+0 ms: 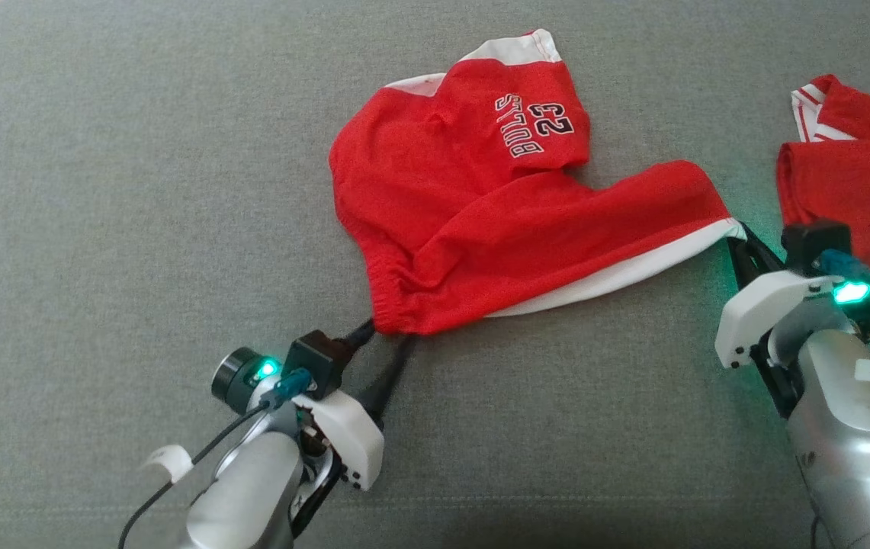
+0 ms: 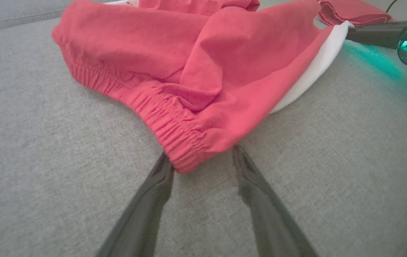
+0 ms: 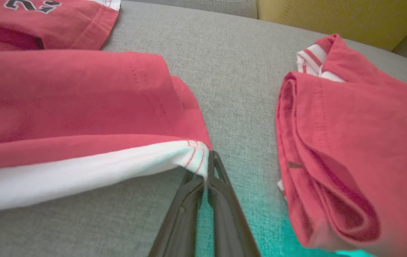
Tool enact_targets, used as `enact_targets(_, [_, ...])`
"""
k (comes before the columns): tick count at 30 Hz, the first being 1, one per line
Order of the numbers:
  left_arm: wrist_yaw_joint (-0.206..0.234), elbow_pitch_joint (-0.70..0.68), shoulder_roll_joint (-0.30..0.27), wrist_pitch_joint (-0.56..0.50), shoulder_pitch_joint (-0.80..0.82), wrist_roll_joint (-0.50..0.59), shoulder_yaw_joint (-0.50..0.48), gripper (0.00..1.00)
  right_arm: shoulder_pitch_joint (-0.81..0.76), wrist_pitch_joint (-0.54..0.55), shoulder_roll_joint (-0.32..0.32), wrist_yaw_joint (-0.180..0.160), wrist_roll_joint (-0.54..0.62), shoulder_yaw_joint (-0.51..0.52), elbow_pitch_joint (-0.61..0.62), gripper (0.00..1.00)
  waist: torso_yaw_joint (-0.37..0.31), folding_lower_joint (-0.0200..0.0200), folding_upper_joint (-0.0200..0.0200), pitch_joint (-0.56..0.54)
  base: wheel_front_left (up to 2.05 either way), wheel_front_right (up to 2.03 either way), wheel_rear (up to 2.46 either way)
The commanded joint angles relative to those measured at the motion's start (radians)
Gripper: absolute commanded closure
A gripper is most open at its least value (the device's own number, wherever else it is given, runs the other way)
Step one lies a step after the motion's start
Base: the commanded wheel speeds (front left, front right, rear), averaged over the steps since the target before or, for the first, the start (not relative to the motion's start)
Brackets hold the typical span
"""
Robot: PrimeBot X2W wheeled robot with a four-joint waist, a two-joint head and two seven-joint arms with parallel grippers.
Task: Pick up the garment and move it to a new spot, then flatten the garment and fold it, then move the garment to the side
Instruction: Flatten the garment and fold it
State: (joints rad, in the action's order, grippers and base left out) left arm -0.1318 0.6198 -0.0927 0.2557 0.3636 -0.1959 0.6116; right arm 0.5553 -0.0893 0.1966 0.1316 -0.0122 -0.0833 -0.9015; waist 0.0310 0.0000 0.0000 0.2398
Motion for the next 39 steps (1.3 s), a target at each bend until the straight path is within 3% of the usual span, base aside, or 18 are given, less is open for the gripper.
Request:
enact_targets(1, [0.001, -0.025, -0.008, 0.006, 0.048, -0.012, -0.019, 0.71, 0.034, -0.017, -0.001, -0.001, -0.010, -0.024, 0.023, 1.00, 0.001, 0.0000, 0.0000, 0.000, 0.00, 0.00, 0.00])
enact_targets(2, [0.001, -0.025, -0.009, 0.006, 0.049, -0.015, -0.017, 1.00, 0.035, -0.018, -0.001, -0.001, -0.013, -0.027, 0.024, 1.00, 0.002, 0.0000, 0.0000, 0.000, 0.00, 0.00, 0.00])
enact_targets(13, [0.001, -0.092, -0.049, 0.006, 0.051, -0.042, -0.025, 1.00, 0.038, -0.060, 0.018, -0.001, -0.037, -0.061, 0.068, 1.00, 0.011, 0.0000, 0.0000, -0.038, 0.00, 0.00, 0.00])
enact_targets(25, [0.001, -0.275, -0.184, -0.015, 0.113, -0.147, -0.070, 1.00, 0.092, -0.083, 0.090, -0.001, -0.029, -0.136, 0.239, 1.00, -0.004, 0.0000, 0.0000, -0.168, 0.00, 0.00, 0.00])
enact_targets(32, [0.015, -0.509, -0.257, -0.150, 0.125, -0.208, -0.128, 1.00, 0.069, -0.021, 0.159, -0.001, -0.031, -0.151, 0.435, 1.00, -0.027, 0.0000, 0.0000, -0.259, 0.00, 0.00, 0.00])
enact_targets(39, [0.083, -0.816, -0.320, -0.375, 0.094, -0.305, -0.195, 1.00, -0.038, 0.148, 0.216, -0.001, -0.048, -0.088, 0.755, 1.00, -0.048, 0.0000, 0.0000, -0.298, 0.00, 0.00, 0.00])
